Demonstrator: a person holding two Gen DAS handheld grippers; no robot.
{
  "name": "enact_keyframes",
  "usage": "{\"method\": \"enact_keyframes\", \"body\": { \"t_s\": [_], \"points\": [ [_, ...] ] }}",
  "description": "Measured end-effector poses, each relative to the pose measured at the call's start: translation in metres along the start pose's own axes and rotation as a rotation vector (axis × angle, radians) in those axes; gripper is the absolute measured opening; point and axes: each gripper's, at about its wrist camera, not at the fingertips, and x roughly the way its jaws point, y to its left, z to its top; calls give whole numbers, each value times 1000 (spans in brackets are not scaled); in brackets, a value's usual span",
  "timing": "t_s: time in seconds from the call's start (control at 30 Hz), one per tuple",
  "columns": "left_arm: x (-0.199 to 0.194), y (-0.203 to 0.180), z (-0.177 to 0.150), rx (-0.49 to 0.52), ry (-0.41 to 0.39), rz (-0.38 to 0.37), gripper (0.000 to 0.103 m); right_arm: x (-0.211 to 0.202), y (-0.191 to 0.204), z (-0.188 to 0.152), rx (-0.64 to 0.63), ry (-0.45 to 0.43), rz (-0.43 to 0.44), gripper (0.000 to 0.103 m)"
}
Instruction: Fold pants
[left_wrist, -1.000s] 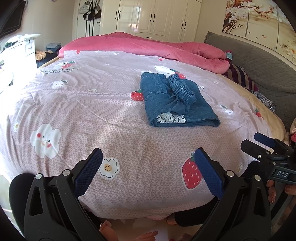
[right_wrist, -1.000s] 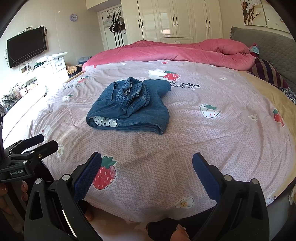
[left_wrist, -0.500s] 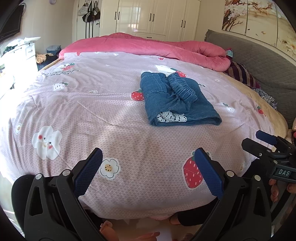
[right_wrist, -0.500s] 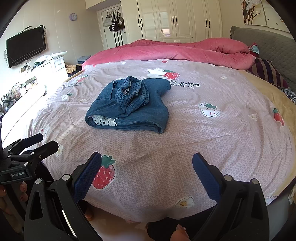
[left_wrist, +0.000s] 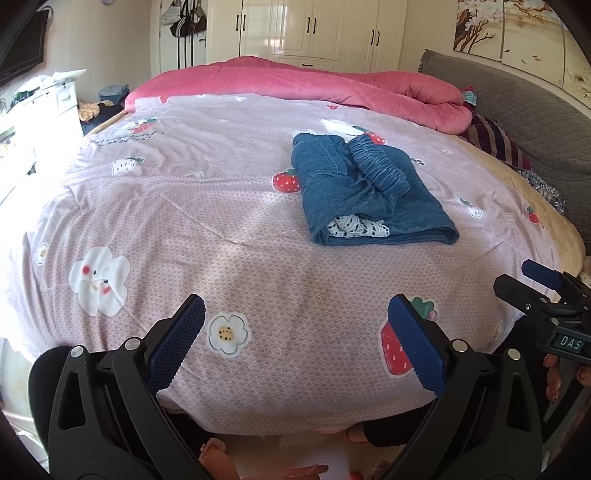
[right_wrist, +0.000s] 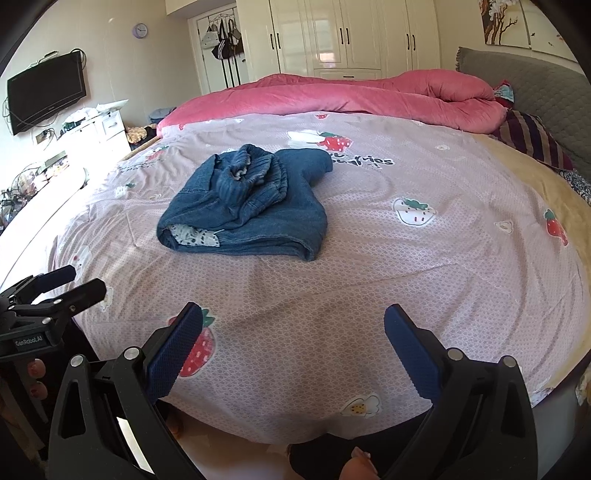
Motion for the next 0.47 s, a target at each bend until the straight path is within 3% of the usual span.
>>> {"method": "enact_keyframes", "body": {
  "t_s": [0.17, 0.23, 0.3, 0.37, 0.47],
  "points": [
    [5, 29, 18, -57, -28, -76, 93, 14, -34, 9, 56, 4, -44, 98],
    [10, 51, 36, -85, -39, -52, 93, 19, -63, 21, 98, -14, -95, 98],
    [25, 81, 58, -96, -39, 31, 93, 26, -96, 37, 126, -28, -166, 98],
    [56, 122, 84, -90, -4, 176, 94, 39, -144, 59, 158, -25, -273, 98],
    [109, 187, 115, -121, 63, 276, 93, 65, -224, 89, 235, -8, -460, 98]
  ]
}}
